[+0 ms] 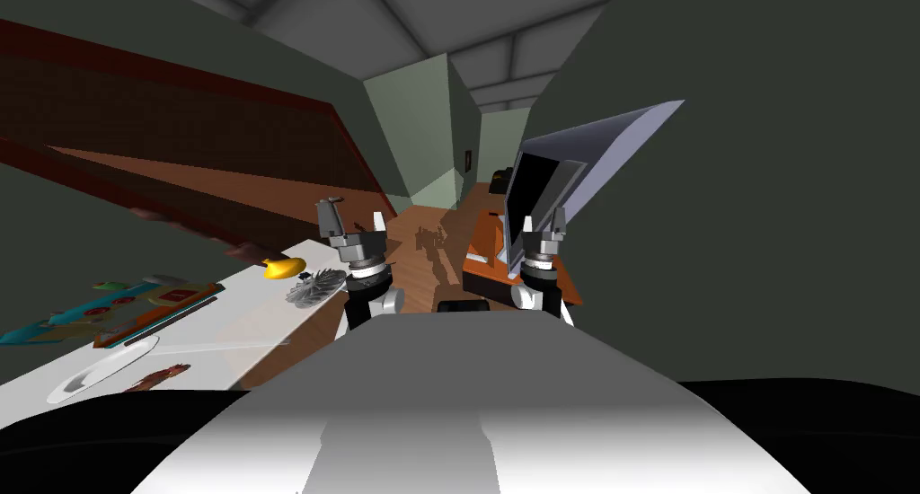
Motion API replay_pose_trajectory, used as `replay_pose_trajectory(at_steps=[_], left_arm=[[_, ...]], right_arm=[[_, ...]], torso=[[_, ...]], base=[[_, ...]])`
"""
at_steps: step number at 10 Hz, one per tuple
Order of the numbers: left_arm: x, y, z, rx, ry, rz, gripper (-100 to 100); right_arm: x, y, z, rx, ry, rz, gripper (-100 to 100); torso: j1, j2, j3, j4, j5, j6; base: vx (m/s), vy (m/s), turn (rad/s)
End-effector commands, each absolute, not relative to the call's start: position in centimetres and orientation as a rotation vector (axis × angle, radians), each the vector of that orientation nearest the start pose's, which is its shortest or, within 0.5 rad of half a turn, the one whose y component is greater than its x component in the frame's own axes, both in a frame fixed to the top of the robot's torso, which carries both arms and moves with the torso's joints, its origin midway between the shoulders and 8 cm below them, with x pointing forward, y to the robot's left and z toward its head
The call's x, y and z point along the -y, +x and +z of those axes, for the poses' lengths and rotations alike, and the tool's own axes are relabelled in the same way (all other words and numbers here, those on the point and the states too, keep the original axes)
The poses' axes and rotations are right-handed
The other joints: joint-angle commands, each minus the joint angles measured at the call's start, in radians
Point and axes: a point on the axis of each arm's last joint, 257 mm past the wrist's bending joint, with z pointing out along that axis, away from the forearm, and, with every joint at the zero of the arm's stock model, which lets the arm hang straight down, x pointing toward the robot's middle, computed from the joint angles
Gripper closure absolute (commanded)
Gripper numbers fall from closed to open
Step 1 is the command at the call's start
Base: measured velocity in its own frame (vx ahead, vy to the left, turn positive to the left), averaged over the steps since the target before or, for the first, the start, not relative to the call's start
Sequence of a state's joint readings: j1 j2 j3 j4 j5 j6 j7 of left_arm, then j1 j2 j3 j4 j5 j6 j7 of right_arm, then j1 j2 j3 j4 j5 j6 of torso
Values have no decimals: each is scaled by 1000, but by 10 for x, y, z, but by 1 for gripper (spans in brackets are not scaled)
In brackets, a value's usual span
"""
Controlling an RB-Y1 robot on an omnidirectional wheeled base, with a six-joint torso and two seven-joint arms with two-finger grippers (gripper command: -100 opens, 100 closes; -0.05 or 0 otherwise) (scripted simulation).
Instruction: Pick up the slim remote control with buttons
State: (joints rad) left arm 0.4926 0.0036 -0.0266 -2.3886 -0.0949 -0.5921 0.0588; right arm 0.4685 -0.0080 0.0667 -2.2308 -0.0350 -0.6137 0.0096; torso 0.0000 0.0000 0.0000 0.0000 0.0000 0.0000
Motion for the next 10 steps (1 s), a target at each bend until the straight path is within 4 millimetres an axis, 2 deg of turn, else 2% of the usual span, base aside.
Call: replay_pose_trajectory(at_steps=[1,3,6,10], left_arm=[[-248,305,87,-516,-450,-1370,0],[-248,305,87,-516,-450,-1371,0],[-248,305,87,-516,-450,-1371,0],[-248,305,87,-516,-450,-1371,0]], right_arm=[[253,337,34,-557,584,1411,-100],[247,337,35,-592,554,1406,-100],[236,337,30,-657,520,1385,-100],[217,345,3,-804,484,1328,-100]], torso=[[0,0,0,0,0,0],[5,1,1,0,1,0],[11,0,0,0,3,0],[14,-1,0,0,3,0]], base=[[-5,39,2],[-16,104,-1],[2,176,10],[12,222,47]])
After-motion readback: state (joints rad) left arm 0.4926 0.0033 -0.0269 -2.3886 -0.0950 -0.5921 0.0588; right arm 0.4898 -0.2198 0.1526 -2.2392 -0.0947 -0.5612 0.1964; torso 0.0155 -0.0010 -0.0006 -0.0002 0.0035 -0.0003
